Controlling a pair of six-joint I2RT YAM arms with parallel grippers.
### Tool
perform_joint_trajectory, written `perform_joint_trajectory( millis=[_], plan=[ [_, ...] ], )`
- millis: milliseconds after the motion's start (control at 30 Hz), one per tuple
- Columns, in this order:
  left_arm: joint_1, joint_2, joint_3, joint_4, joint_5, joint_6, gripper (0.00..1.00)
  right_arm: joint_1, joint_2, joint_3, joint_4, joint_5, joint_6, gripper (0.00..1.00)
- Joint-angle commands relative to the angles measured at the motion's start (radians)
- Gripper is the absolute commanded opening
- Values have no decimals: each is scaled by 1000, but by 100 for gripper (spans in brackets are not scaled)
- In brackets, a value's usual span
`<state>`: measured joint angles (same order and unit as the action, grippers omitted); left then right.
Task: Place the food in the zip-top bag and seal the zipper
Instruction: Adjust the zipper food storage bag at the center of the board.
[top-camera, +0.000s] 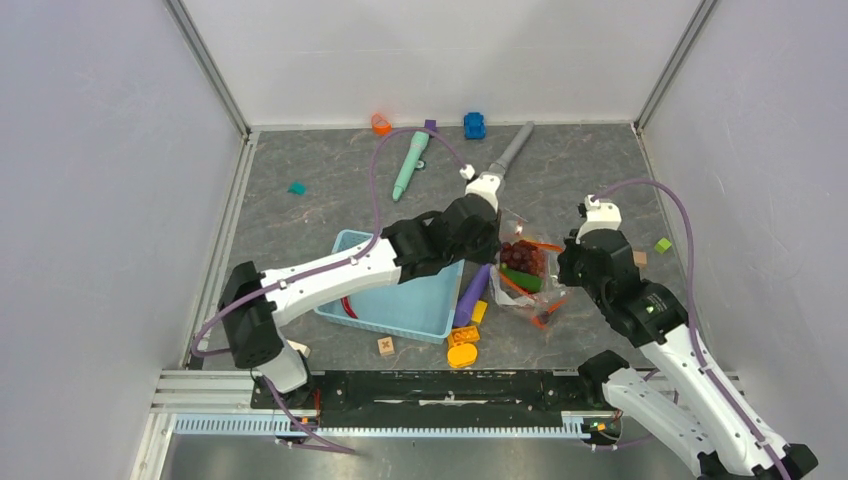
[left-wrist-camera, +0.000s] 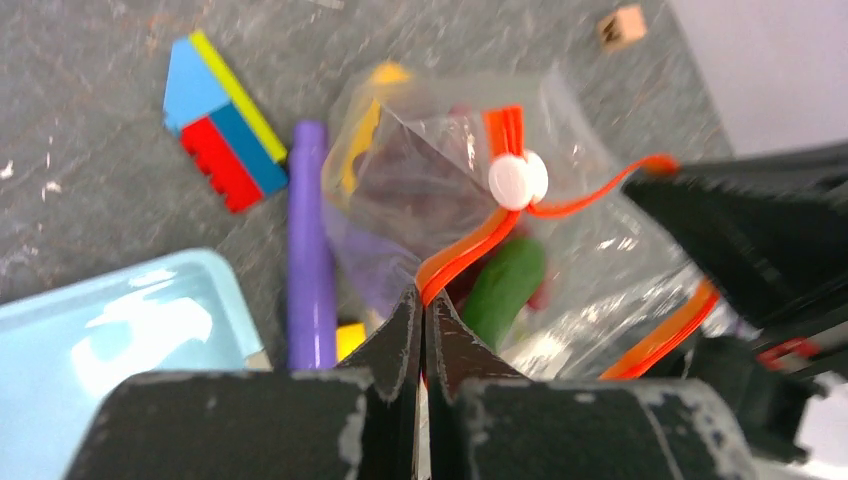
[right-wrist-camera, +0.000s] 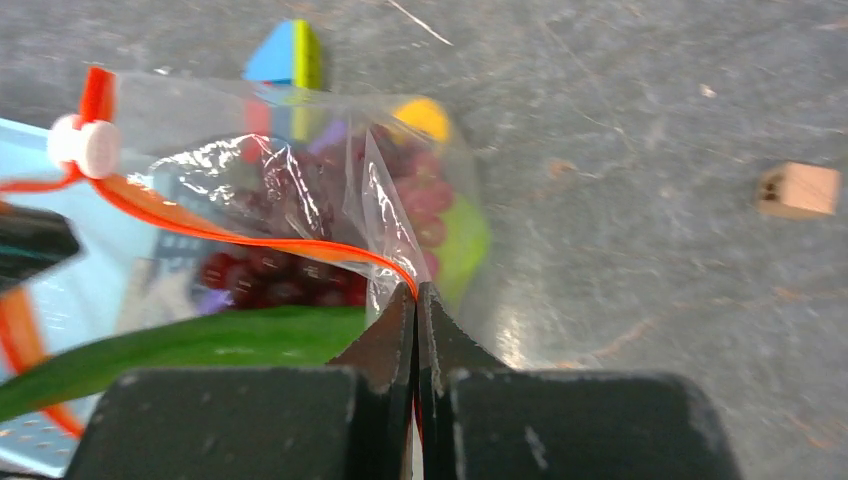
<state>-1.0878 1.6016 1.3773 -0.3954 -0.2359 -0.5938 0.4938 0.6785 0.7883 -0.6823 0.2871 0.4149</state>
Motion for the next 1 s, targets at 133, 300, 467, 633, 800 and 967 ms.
perform_joint_trajectory(
  millis=[133, 300, 467, 633, 800, 967],
  plan=[
    [-8, 194, 411, -117, -128, -75, 2, 2, -52, 151, -166, 4, -101, 0],
    [-7, 360, 629, -272, -202, -67, 2, 2, -108, 206, -156, 0, -101, 2],
    [-50, 356, 617, -230, -71, 45, 2, 2, -113, 205, -140, 34, -88, 1],
    [-74, 204, 454, -47, -31, 115, 3, 2, -107, 248, -119, 43, -102, 0],
    [-47, 304, 605, -165, -181, 89, 2, 1, -132, 229, -100, 33, -112, 0],
    [-33, 458, 782, -257, -198, 70, 2, 2, -139, 80, -33, -14, -82, 0]
  ],
)
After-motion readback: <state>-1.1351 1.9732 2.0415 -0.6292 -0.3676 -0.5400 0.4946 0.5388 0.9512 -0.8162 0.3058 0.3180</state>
